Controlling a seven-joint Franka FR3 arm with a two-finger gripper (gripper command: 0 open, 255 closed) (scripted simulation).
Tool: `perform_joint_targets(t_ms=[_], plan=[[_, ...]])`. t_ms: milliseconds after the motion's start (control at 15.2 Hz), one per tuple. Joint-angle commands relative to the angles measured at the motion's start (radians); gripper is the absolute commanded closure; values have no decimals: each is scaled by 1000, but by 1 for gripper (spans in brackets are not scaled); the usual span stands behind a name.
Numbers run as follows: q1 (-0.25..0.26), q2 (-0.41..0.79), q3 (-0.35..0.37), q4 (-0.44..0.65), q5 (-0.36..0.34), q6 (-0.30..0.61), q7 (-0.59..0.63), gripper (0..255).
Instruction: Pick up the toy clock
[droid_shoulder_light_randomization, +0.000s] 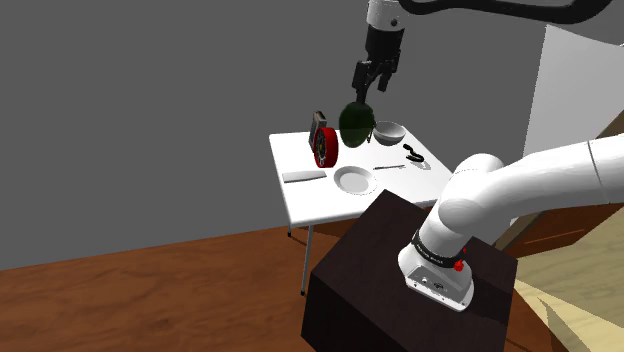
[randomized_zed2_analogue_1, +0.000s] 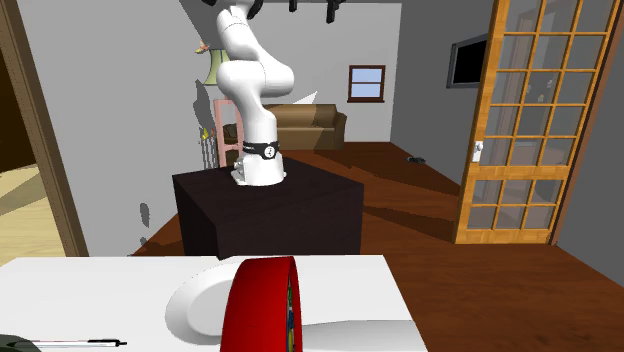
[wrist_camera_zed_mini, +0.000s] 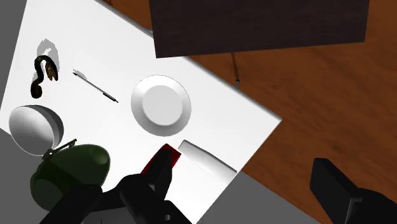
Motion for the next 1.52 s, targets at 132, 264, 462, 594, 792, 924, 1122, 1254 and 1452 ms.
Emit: perform_joint_targets(t_ms=[132, 264, 462, 594, 792, 924, 1122, 1254, 1452], plan=[[-12, 32, -23, -26, -11, 66, -7, 0], [-24, 70, -46, -47, -20, 132, -14, 0], [-41, 136, -81, -69, -32, 230, -24, 0], [-51, 186, -104, -77, -38, 294, -32, 0], [-66, 269, -138, -79, -43, 389, -45, 0], [-75, 328, -161, -73, -43, 450, -54, 0], [-85, 424, -194, -55, -35, 537, -72, 0], [-91, 492, -216, -36, -24, 591, -87, 0], [-100, 597, -246, 2, 2, 666, -114, 0]])
